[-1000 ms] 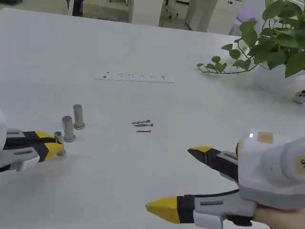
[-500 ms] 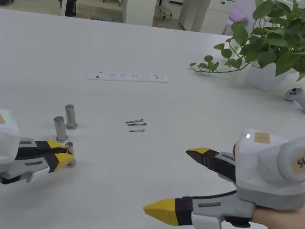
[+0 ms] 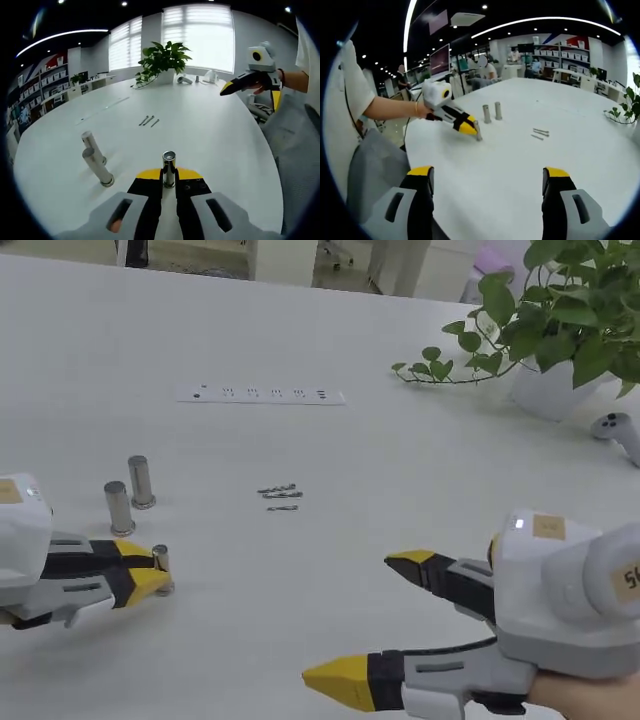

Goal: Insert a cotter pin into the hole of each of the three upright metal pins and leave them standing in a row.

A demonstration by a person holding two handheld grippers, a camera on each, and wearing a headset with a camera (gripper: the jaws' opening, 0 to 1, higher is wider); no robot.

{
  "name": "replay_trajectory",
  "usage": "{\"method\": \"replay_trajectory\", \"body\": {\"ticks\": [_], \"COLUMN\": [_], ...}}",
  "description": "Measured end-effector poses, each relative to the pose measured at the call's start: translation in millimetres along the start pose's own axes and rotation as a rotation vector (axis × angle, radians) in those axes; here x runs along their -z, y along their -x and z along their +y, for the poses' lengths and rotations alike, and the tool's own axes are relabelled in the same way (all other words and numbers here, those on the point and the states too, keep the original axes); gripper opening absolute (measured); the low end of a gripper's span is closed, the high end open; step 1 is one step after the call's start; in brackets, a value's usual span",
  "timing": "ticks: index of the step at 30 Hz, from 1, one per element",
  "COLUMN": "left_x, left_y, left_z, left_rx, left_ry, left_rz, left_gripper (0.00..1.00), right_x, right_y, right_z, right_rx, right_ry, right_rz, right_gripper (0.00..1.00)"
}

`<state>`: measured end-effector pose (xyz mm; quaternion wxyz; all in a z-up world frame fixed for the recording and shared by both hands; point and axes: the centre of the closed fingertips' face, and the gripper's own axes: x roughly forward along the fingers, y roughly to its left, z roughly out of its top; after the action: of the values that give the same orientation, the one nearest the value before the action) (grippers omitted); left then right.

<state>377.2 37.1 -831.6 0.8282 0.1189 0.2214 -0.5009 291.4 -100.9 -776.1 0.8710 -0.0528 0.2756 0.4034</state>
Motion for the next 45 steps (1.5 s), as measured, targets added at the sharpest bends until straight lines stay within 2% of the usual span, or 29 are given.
{"method": "replay_trajectory", "body": {"ticks": [4, 17, 21, 27, 33, 37, 41, 45], "left_x": [-0.6, -0.3, 0.0, -4.9, -11.3, -17.3, -22.7, -26.7], "left_y": [-0.5, -0.4, -0.7, 2.7, 11.1, 19.9, 27.1, 33.7], "left_z": [-2.3, -2.1, -1.6, 0.1, -1.1, -0.7, -2.8, -8.4], "left_rx": [0.015, 0.002, -0.004, -0.029, -0.071, -0.121, -0.154, -0.181], "left_ry": [-0.013, -0.035, -0.036, -0.011, -0.007, 0.033, 0.062, 0.059], "left_rz": [-0.002, 0.009, 0.015, 0.002, -0.007, -0.027, -0.055, -0.063], "left_gripper": [0.07, 0.08, 0.15, 0.23, 0.31, 0.37, 0.37, 0.42], "right_x": [0.2, 4.5, 4.9, 3.0, -1.5, -9.2, -15.6, -22.6], "right_y": [-0.7, 1.7, 2.3, 3.0, 2.6, 1.1, -2.6, -7.8], "right_z": [0.0, -3.8, -6.0, -9.4, -15.5, -24.4, -33.0, -43.5], "right_rx": [0.000, 0.015, 0.021, 0.026, 0.026, 0.027, 0.020, 0.018], "right_ry": [-0.002, -0.014, -0.018, -0.020, -0.012, 0.001, 0.030, 0.052], "right_rz": [-0.001, -0.001, 0.000, -0.010, -0.014, -0.024, -0.020, -0.016], "right_gripper": [0.90, 0.90, 0.90, 0.89, 0.78, 0.68, 0.57, 0.53]}}
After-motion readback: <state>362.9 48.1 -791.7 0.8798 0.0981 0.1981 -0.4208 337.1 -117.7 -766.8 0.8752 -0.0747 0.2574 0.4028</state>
